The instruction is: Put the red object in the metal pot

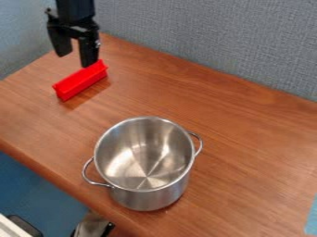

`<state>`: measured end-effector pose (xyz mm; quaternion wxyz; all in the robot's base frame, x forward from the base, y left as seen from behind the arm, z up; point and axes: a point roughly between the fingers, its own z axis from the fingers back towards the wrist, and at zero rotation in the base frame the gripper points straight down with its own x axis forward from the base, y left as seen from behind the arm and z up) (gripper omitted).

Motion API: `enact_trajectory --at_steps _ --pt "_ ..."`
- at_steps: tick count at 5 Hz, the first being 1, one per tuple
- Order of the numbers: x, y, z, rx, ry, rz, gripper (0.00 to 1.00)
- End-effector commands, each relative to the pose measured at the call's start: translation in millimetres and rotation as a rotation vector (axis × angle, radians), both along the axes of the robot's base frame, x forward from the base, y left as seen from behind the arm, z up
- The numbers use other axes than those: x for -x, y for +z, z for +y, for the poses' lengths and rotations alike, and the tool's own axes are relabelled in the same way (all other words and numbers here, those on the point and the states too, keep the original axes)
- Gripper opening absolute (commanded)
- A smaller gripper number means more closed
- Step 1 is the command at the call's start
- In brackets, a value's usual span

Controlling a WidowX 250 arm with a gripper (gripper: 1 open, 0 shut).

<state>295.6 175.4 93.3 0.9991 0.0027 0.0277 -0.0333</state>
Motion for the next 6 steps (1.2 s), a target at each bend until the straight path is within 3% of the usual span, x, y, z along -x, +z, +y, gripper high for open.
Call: enact_trajectory --at_steps 1,4,6 --pt "-12.4 6.0 26 -0.049 -0.015 -0.051 1.0" --pt "-30.6 -22.1 51 -0.055 -0.033 -0.042 1.0" --pt "-32.7 -30.3 55 -0.045 -0.041 -0.043 1.0"
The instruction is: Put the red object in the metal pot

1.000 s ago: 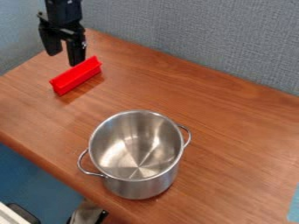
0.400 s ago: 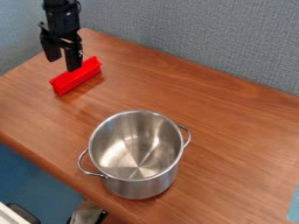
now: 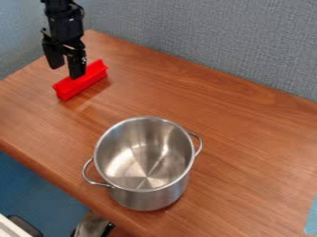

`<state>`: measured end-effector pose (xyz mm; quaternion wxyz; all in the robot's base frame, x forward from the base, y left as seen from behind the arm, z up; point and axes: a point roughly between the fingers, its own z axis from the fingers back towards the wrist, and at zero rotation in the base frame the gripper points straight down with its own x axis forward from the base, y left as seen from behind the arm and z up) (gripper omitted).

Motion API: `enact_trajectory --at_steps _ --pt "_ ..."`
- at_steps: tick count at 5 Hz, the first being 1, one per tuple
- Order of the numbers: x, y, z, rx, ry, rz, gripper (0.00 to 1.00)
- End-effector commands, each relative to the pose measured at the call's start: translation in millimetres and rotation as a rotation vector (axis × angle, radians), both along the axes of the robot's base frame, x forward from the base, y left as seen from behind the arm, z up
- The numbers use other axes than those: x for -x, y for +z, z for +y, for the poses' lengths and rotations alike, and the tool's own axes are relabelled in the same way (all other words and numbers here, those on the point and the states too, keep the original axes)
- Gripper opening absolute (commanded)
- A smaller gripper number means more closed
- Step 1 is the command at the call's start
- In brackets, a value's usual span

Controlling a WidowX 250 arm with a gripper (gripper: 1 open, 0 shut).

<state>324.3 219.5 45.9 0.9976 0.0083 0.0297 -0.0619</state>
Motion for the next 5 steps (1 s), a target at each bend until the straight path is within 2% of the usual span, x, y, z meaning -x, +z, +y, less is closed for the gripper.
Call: enact_trajectory --at_steps 1,5 --pt "-4.2 15.5 12.3 -0.031 0.015 -0.051 1.0" --pt "-6.2 12.0 15.9 -0.031 0.004 -0.058 1.0"
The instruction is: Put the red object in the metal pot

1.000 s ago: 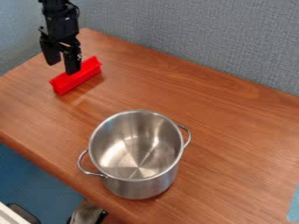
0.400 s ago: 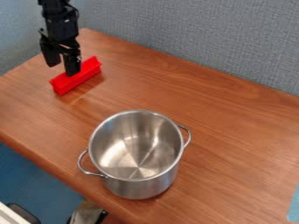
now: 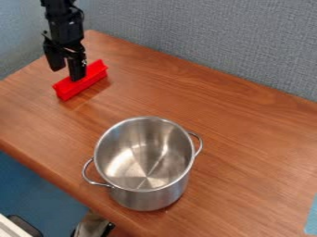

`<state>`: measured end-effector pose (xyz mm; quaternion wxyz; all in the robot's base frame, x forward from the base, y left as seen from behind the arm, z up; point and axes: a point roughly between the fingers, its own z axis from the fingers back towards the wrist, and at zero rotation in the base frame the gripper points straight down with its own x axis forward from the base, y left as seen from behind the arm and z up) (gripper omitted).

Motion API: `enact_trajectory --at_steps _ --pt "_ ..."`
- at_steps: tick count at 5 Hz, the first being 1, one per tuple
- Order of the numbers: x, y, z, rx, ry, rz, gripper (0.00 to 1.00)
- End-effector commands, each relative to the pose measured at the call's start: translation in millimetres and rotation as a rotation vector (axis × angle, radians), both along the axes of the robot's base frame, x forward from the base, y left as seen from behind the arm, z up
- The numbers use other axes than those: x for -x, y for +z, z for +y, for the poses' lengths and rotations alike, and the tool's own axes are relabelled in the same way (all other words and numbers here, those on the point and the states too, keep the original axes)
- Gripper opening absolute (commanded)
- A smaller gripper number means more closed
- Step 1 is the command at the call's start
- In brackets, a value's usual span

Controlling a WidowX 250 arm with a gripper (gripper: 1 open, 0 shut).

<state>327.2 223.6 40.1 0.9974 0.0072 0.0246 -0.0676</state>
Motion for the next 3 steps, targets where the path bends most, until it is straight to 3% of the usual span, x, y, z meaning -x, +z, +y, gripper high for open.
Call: enact_trajectory --at_steps 1,3 --pt "-2.7 18.0 12.2 -0.032 0.014 -0.051 1.0" --pt "-2.8 18.2 13.4 -0.032 0.008 -0.059 1.0"
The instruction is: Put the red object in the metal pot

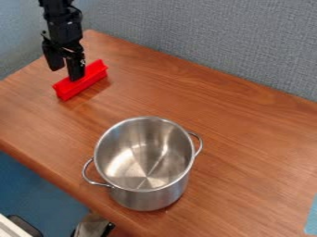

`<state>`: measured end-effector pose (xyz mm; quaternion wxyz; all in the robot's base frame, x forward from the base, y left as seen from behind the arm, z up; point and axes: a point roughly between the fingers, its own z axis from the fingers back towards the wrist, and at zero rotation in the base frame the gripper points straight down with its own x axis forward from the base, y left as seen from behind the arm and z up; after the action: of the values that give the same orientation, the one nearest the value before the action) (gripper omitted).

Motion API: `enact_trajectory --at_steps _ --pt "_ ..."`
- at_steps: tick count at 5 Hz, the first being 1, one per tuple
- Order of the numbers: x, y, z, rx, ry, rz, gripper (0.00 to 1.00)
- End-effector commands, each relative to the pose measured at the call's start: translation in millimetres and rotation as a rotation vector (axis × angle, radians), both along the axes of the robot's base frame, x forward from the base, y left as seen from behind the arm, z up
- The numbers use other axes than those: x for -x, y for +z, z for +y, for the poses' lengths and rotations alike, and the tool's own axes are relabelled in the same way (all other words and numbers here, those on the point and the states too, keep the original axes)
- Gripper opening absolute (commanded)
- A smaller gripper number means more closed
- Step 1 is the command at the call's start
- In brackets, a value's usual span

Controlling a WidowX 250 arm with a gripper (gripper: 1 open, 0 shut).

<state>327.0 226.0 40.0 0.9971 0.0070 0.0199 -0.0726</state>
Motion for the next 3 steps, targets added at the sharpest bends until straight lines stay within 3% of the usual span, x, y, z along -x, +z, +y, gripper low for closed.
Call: enact_trajectory --at_steps 1,3 --pt "-3.3 18.2 11.6 -0.032 0.016 -0.052 1.0" --pt "-4.6 18.4 12.5 -0.035 0.009 -0.057 1.0"
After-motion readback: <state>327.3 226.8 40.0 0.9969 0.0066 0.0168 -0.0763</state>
